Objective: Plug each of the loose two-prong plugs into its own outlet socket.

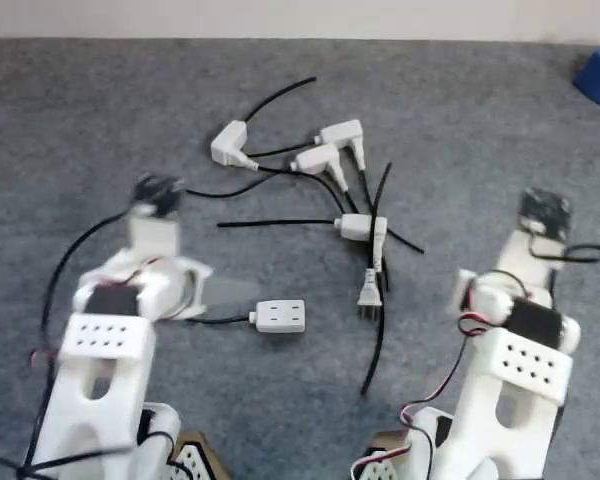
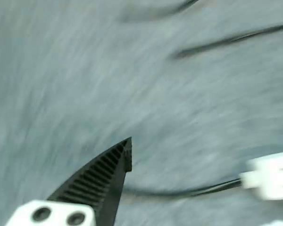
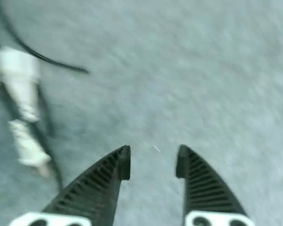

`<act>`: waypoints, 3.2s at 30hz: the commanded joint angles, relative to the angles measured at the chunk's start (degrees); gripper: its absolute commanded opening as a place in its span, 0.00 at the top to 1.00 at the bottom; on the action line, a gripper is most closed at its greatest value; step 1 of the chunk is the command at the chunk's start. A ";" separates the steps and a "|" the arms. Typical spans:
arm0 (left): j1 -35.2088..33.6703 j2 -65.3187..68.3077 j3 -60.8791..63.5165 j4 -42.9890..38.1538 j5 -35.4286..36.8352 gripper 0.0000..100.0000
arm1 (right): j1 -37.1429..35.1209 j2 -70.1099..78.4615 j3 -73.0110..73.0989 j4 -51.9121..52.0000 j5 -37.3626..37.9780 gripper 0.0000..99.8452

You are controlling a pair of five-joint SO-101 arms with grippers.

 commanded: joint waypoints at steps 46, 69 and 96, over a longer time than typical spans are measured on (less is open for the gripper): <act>22.20 72.04 -88.57 28.84 3.43 0.62 | 2.42 -1.36 11.21 -4.97 3.87 0.82; 33.98 77.32 -94.37 29.63 20.13 0.73 | 22.11 -1.36 13.05 -12.53 2.29 0.82; 36.88 88.04 -93.23 26.55 19.16 0.85 | 44.18 -1.36 14.90 -12.26 8.88 0.82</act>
